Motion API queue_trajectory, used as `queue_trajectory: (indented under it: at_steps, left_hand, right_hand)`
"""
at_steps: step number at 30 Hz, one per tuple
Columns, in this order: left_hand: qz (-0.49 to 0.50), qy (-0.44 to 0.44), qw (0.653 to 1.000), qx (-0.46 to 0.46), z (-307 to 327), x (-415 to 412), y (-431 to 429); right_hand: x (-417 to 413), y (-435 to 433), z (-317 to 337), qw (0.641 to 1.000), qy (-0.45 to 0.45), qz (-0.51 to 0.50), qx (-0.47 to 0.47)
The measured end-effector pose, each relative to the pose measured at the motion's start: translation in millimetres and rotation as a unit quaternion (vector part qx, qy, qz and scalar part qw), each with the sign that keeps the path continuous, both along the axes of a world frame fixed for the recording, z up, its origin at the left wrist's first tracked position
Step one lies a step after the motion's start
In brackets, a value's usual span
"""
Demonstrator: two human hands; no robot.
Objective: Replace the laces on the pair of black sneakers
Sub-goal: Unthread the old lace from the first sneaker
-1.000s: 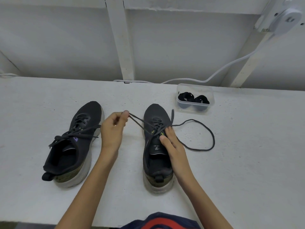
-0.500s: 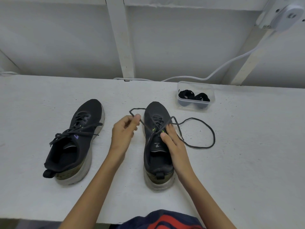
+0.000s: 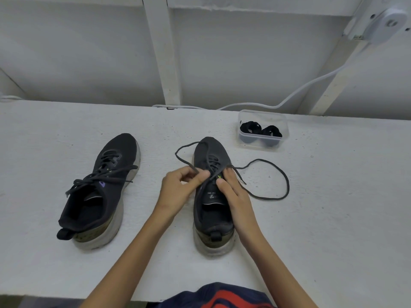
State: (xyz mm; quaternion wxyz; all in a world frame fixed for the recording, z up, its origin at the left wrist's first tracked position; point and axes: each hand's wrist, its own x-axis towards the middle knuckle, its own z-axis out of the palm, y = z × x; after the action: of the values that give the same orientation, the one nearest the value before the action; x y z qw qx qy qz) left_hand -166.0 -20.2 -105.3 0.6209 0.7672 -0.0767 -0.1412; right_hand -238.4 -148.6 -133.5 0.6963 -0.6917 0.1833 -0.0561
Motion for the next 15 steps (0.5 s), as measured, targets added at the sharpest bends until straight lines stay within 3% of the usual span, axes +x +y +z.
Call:
queue_trajectory:
  at_steps: [2, 6, 10, 12, 15]
  left_hand:
    - [0.030, -0.032, 0.999, 0.002, -2.8, 2.0, 0.8]
    - [0.179, -0.035, 0.979, -0.091, -0.3, 12.9, 7.5]
    - [0.062, 0.032, 0.996, -0.055, -1.4, 2.9, 0.9]
    - [0.009, 0.015, 1.000, -0.015, -5.1, -1.3, -1.6]
    - [0.109, -0.016, 0.992, -0.053, -5.4, 5.4, 0.2]
  right_hand:
    - [-0.6, 0.9, -0.2, 1.000, -0.001, 0.002, -0.006]
    - [-1.3, 1.8, 1.8, 1.000, 0.000, 0.003, 0.003]
    - [0.1, 2.4, 2.8, 1.000, -0.002, 0.001, -0.004]
    - [-0.5, 2.4, 3.8, 1.000, -0.003, 0.003, -0.010]
    - [-1.5, 2.0, 3.7, 1.000, 0.007, 0.006, 0.004]
